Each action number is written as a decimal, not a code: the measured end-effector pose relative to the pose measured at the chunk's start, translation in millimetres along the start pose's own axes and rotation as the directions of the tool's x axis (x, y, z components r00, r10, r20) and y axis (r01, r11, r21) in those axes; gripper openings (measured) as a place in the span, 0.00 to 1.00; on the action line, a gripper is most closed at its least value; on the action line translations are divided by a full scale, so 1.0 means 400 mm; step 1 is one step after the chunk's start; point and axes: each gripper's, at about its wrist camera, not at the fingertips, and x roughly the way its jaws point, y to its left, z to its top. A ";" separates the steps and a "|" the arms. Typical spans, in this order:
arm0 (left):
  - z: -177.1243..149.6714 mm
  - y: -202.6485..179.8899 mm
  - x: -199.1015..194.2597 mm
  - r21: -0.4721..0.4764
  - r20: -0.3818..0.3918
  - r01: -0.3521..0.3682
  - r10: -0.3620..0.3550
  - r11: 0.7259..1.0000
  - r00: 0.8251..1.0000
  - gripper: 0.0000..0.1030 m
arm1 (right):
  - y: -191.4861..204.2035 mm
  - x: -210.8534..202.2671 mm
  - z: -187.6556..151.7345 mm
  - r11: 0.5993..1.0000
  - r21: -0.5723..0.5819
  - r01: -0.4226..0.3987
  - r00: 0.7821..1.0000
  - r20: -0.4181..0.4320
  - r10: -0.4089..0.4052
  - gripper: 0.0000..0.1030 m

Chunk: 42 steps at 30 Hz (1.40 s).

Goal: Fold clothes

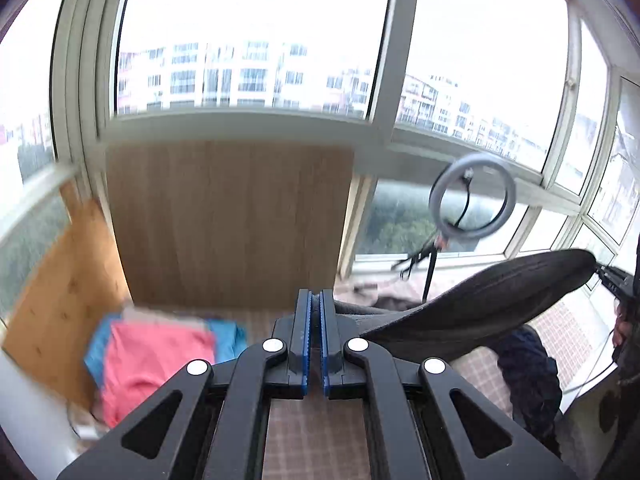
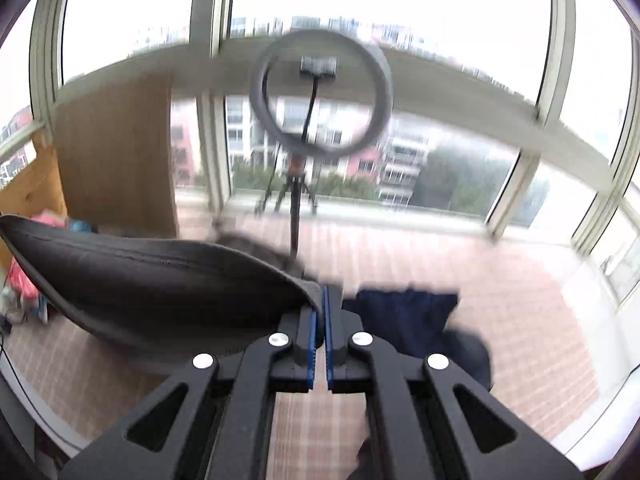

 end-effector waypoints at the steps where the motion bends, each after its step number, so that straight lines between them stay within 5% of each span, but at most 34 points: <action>1: 0.054 -0.014 -0.061 0.030 0.041 -0.013 0.012 0.999 0.999 0.03 | -0.010 -0.071 0.074 1.000 -0.013 0.021 0.998 0.059 -0.020 0.03; 4: 0.104 -0.043 -0.216 0.087 0.089 -0.039 0.031 0.995 0.996 0.03 | -0.041 -0.251 0.212 0.996 -0.050 0.077 0.983 0.172 -0.067 0.03; 7: 0.060 -0.073 -0.311 0.167 0.085 -0.066 0.052 0.984 0.995 0.03 | -0.048 -0.354 0.195 0.989 -0.107 0.103 0.980 0.180 -0.083 0.03; 12: -0.158 -0.098 -0.332 0.271 -0.055 -0.097 0.116 0.958 0.992 0.03 | -0.011 -0.415 -0.003 0.976 -0.209 0.062 0.995 0.091 -0.044 0.03; 16: -0.414 -0.093 -0.258 0.314 -0.224 -0.057 0.133 0.948 0.965 0.03 | 0.024 -0.394 -0.300 0.984 -0.180 -0.019 1.000 -0.019 0.016 0.03; 18: -0.561 -0.100 -0.192 0.346 -0.324 -0.032 0.152 0.938 0.934 0.03 | 0.035 -0.356 -0.468 0.994 -0.095 -0.054 0.996 -0.081 0.047 0.03; 20: -0.717 -0.105 -0.115 0.344 -0.448 0.017 0.148 0.939 0.882 0.03 | 0.045 -0.299 -0.636 0.997 0.006 -0.074 0.984 -0.159 0.074 0.03; 24: -0.935 -0.131 -0.039 0.320 -0.592 0.093 0.122 0.943 0.797 0.03 | 0.059 -0.177 -0.937 0.989 0.142 -0.037 0.932 -0.352 0.086 0.03; 27: -1.080 -0.153 0.003 0.295 -0.675 0.144 0.099 0.945 0.732 0.03 | 0.036 -0.129 -1.072 0.970 0.245 -0.010 0.889 -0.441 0.120 0.03; 29: -1.171 -0.166 0.028 0.276 -0.722 0.174 0.084 0.945 0.687 0.03 | 0.031 -0.122 -1.096 0.970 0.241 0.000 0.883 -0.455 0.113 0.03; 34: -1.196 -0.150 0.024 0.250 -0.740 0.166 0.078 0.954 0.668 0.03 | 0.030 -0.110 -1.096 0.985 0.175 -0.005 0.869 -0.486 0.090 0.03; 38: -1.189 -0.135 -0.004 0.214 -0.762 0.179 0.050 0.960 0.646 0.06 | 0.062 -0.099 -1.097 0.997 0.046 -0.058 0.810 -0.581 0.074 0.03; 42: -1.109 -0.072 -0.068 0.180 -0.722 0.130 0.042 0.975 0.691 0.07 | 0.063 -0.135 -1.083 0.989 -0.019 -0.147 0.766 -0.635 0.102 0.08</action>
